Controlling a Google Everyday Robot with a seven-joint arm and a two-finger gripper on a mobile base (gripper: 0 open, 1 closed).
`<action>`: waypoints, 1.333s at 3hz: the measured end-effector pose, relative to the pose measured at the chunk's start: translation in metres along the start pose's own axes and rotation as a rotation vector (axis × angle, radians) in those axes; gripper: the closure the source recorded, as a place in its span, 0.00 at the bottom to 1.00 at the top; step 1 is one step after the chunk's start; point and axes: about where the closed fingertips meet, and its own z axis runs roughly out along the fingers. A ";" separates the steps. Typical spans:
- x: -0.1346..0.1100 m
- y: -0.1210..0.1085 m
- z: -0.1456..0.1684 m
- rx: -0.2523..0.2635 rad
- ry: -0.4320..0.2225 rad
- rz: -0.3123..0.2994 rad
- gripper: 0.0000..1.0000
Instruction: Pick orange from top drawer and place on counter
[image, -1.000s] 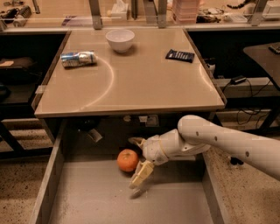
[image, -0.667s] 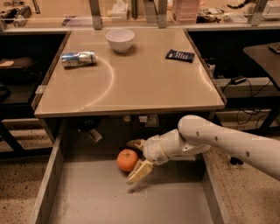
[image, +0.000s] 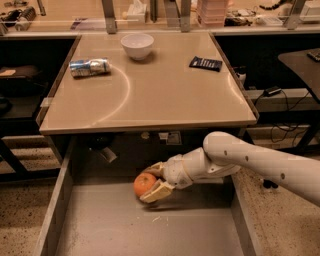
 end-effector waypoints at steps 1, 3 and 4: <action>0.002 0.010 -0.006 -0.001 0.002 0.019 0.88; -0.051 0.038 -0.067 0.106 -0.013 -0.056 1.00; -0.094 0.045 -0.106 0.177 0.019 -0.119 1.00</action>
Offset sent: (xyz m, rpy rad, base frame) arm -0.0369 -0.0381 0.0714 0.0228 -0.0744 -0.0661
